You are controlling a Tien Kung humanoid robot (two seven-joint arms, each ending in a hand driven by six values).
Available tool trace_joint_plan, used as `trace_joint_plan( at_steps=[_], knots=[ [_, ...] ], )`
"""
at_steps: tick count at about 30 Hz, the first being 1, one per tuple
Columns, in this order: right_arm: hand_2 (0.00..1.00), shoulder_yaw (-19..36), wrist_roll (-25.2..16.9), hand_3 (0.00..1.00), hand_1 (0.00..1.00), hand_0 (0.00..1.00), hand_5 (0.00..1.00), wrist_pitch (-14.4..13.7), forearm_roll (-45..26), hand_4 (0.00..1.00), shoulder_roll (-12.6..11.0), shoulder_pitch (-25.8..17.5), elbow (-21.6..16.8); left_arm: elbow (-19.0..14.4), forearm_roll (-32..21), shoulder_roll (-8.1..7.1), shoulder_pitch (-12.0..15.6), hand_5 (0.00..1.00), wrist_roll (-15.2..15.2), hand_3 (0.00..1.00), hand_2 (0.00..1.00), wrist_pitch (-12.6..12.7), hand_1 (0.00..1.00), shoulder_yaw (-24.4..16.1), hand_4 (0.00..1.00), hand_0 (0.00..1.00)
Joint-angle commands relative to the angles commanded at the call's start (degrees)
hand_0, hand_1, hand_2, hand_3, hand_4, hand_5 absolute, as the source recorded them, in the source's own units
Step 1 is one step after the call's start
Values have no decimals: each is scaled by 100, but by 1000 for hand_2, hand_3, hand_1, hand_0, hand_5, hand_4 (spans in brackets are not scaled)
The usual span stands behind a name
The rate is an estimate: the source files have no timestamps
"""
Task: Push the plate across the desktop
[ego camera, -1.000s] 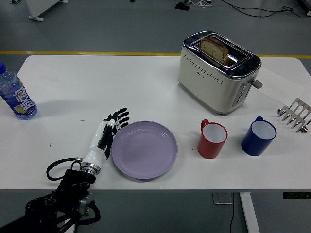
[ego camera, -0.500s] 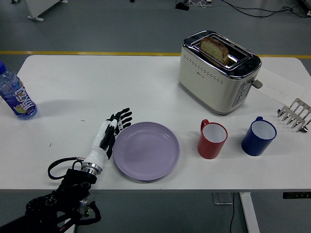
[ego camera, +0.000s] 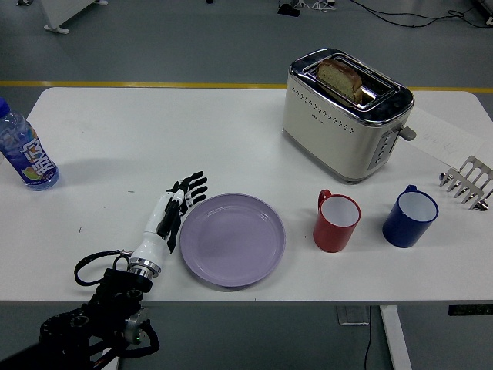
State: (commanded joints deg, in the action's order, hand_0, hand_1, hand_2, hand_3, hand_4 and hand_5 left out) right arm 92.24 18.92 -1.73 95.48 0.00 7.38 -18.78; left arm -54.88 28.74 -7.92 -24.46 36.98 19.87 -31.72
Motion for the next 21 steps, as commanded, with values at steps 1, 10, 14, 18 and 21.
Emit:
trace_joint_plan(
  at_steps=[1,10,14,18,21],
  knots=[
    [617,-5,0,625,551,577,647,-2,-7,145,0,-3,0,9,45,7,39,998,0,825,855,18,822,-107,492,773],
    [617,-13,8,625,550,577,646,-7,-21,146,0,-18,-3,20,363,34,367,998,0,824,855,96,821,-1172,492,773],
    [616,-13,3,625,550,577,642,-8,-23,146,0,-21,-2,-37,420,-3,513,998,-9,823,854,111,820,-1654,491,773],
    [616,-12,-16,625,550,577,642,-12,-31,146,0,-28,5,-175,474,-160,709,998,-41,823,854,122,820,-2225,491,773],
    [616,-14,-27,624,550,577,644,-13,-33,146,0,-39,8,-273,464,-361,910,998,-68,822,853,127,818,-2608,490,770]
  ],
)
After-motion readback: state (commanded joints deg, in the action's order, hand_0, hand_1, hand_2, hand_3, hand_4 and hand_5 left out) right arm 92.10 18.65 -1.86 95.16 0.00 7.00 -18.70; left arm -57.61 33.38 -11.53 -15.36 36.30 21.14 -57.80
